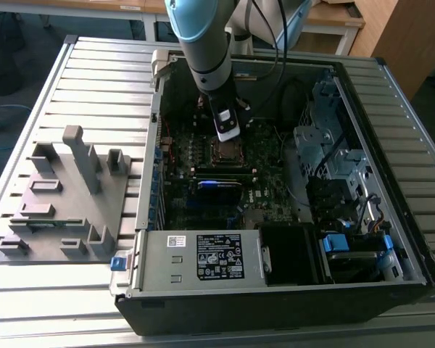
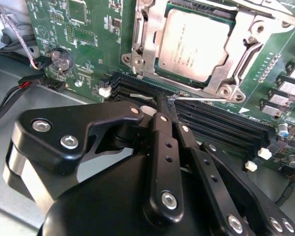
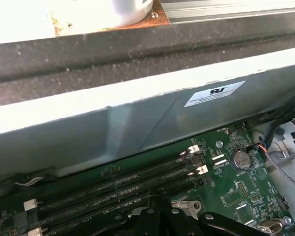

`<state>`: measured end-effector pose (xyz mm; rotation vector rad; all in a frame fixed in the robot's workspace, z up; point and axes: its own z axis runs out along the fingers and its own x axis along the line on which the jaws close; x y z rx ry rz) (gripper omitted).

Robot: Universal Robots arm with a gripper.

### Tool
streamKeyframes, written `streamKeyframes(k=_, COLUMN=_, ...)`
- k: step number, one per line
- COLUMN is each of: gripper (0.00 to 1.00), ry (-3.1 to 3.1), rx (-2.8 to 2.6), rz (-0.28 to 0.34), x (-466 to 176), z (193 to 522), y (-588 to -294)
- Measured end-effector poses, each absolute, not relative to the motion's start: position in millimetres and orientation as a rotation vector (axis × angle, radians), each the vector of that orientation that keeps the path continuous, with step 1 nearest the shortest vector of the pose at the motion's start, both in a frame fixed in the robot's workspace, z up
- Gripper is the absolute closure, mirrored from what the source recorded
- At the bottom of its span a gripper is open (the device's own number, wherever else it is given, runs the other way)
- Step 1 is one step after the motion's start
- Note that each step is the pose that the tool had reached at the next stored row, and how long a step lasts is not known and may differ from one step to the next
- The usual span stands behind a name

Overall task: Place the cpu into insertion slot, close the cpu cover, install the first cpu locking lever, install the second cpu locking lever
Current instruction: 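Install the first cpu locking lever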

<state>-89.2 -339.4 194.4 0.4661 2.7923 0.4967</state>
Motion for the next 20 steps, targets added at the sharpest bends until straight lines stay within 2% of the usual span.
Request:
streamKeyframes(k=12, gripper=0.90, ry=2.785, rx=0.465, rz=0.509, x=-89.5, z=189.7, y=-339.4)
streamKeyframes(k=20, gripper=0.90, ry=2.775, rx=0.455, rz=0.475, x=-89.7, z=188.2, y=-339.5)
